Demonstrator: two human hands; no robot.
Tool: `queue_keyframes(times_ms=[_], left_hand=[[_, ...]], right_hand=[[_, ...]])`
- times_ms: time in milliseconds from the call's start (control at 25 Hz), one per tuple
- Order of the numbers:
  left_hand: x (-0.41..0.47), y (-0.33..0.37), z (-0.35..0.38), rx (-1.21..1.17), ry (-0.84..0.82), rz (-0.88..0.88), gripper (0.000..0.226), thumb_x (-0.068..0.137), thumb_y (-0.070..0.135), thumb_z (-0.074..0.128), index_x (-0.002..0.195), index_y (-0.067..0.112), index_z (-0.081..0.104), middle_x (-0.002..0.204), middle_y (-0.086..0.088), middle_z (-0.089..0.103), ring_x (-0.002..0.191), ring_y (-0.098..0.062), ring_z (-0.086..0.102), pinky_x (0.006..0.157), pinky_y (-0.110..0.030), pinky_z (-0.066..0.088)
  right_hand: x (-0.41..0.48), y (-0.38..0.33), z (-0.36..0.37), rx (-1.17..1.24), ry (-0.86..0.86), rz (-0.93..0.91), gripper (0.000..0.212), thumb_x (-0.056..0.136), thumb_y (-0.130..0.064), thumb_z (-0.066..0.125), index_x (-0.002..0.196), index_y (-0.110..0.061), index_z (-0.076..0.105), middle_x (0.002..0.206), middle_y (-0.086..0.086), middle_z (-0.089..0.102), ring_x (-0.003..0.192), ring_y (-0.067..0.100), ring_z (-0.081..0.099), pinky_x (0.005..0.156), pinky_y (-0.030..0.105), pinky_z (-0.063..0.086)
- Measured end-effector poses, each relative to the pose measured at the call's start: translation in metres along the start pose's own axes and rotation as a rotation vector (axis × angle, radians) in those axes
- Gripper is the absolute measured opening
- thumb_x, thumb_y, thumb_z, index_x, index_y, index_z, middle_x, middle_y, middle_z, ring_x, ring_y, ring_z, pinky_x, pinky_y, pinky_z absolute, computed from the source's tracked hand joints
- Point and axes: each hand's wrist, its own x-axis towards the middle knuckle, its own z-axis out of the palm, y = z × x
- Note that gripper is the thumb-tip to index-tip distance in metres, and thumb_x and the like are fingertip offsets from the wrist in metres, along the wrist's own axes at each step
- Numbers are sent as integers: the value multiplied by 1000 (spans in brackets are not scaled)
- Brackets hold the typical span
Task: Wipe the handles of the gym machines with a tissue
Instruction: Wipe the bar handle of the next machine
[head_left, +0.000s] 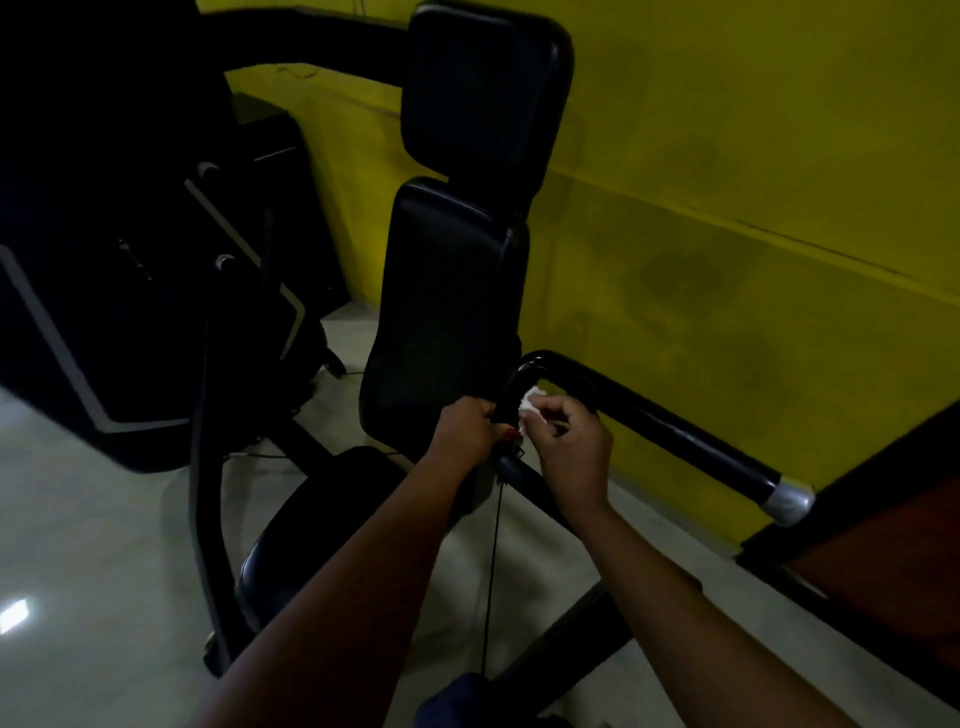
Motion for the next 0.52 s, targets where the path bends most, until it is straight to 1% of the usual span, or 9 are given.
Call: queue_keyframes(times_ms=[80,120,160,240,280,360,400,480,520], left_hand=[[0,-1,-2,82,-10,41,17,89,17,67,103,7,69,74,1,58,64,-7,53,62,-18,43],[2,-3,-3,103,-17,57,18,91,17,65,105,6,68,78,0,58,65,-8,54,62,-18,44],[3,-5,-4,103,-34,69,19,92,16,62,107,5,67,81,-2,59,65,-8,55,63,-19,46],[1,-5,-5,177,-96,104,22,94,15,59,113,5,63,90,-5,61,73,-15,61,68,-25,49],[2,-6,-5,244,-111,108,26,94,16,58,118,7,60,100,-6,62,85,-20,64,73,-26,49],[5,-9,-1,384,-79,119,36,94,21,57,129,11,53,125,-7,60,112,-23,58,87,-29,45],[5,-10,0,450,-67,155,38,95,22,56,131,12,52,131,-7,57,118,-23,55,93,-31,44],[4,-12,-1,512,-83,209,32,96,20,54,126,11,55,126,-10,59,114,-24,57,92,-29,45],[8,-15,-2,515,-92,221,26,95,18,55,120,11,58,117,-9,63,105,-23,61,83,-24,48]], right_hand=[[3,3,-4,-300,66,-495,13,86,-6,68,99,-7,71,100,5,71,95,14,62,84,30,52],[6,3,-5,-415,65,-703,18,88,-3,65,105,-1,70,107,12,69,102,20,60,91,31,50],[11,2,-3,-532,73,-846,21,90,-1,62,109,3,68,114,18,66,108,26,57,97,33,47],[24,-7,6,-725,130,-950,20,91,1,57,108,6,67,116,25,64,107,33,53,100,37,43],[27,-11,12,-788,121,-959,21,89,0,54,103,7,68,109,25,66,103,33,54,98,37,42],[22,-9,25,-924,-24,-1045,23,81,-5,55,95,6,70,94,22,69,92,32,60,93,37,43],[17,-7,28,-991,-128,-1100,25,80,-7,55,95,5,71,91,20,69,89,31,63,91,36,44],[21,-5,28,-1109,-228,-1137,32,81,-9,48,97,5,72,89,18,70,88,31,64,84,36,50],[26,-10,26,-1157,-212,-1100,33,81,-7,46,98,5,72,89,18,70,88,32,64,80,37,53]])
